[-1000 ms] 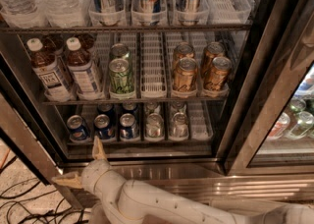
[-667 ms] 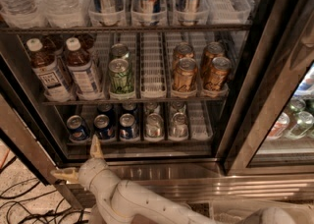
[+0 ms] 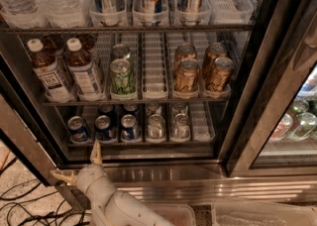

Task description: Pick pepsi can from bottom shelf of fridge

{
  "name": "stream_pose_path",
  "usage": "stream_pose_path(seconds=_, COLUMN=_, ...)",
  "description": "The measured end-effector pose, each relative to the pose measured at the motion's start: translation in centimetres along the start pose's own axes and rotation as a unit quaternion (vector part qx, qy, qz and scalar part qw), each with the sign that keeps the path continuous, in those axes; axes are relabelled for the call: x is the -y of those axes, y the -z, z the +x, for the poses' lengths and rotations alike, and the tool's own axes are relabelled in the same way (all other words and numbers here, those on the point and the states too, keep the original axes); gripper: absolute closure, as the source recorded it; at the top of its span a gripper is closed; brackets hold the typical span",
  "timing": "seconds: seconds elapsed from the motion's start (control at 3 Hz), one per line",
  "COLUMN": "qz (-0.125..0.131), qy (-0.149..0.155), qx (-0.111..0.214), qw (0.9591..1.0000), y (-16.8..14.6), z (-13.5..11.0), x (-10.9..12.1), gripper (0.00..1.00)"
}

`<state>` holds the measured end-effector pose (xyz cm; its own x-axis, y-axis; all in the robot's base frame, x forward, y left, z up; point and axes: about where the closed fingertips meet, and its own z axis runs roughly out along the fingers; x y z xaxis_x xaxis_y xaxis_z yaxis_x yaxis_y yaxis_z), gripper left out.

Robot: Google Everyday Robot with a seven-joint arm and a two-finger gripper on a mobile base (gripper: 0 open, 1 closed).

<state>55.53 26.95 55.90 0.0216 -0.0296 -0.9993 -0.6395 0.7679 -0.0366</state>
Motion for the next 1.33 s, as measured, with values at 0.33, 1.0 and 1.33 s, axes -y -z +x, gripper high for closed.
stream_pose_path(seconds=0.33, qz=0.000, qy=0.000, qx=0.000, qw=1.0000, y=0.0, z=0.0, x=0.0, gripper=0.00)
stream_pose_path(seconds=1.0, qz=0.036, qy=0.006, qx=0.025, qw=0.9990, y=0.6, z=-2.3, x=1.9, gripper=0.00)
stream_pose_path(seconds=1.33, qz=0.046, qy=0.020, qx=0.032, qw=0.9982, y=1.1, z=-4.0, x=2.4, gripper=0.00)
